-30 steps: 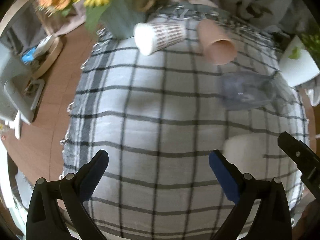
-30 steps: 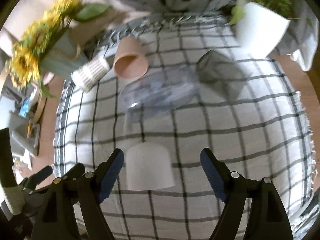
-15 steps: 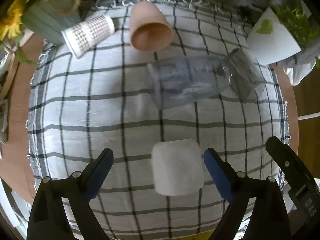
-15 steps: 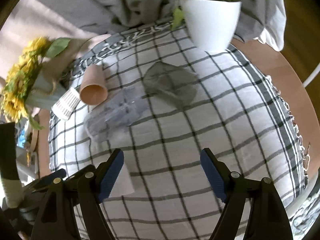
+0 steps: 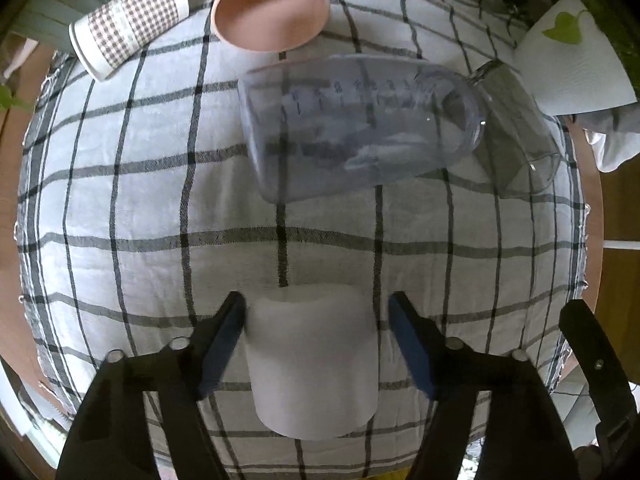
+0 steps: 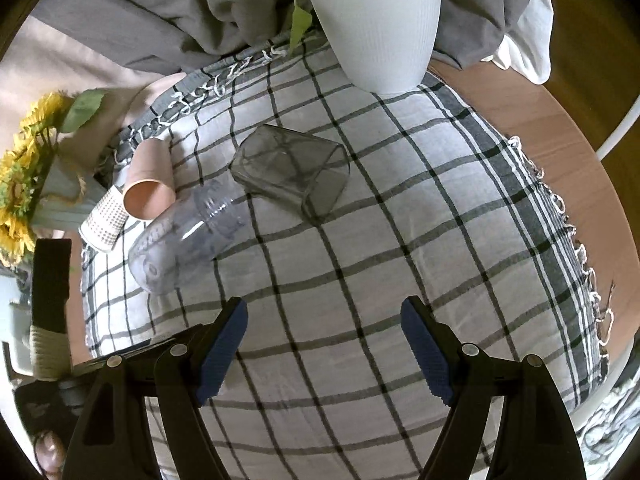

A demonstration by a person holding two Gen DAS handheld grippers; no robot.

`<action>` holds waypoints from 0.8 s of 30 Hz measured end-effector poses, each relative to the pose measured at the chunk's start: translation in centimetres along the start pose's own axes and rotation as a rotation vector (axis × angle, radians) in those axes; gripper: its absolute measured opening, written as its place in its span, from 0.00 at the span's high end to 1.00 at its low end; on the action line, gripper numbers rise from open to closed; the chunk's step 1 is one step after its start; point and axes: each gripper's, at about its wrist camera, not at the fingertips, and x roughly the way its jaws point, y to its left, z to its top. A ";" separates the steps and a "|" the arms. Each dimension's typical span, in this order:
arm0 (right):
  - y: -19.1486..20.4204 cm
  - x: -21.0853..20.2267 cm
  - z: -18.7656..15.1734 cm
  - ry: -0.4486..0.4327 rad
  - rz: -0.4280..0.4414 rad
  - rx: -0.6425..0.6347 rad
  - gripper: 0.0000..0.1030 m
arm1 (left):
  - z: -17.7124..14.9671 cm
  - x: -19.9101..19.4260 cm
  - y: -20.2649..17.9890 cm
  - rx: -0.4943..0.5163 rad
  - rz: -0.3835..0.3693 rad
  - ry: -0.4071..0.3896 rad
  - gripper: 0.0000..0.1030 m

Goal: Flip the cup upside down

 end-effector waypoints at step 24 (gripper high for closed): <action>1.0 -0.1 -0.5 0.000 0.009 -0.076 0.24 | -3.1 -3.8 -0.7 0.113 -0.016 -0.204 0.38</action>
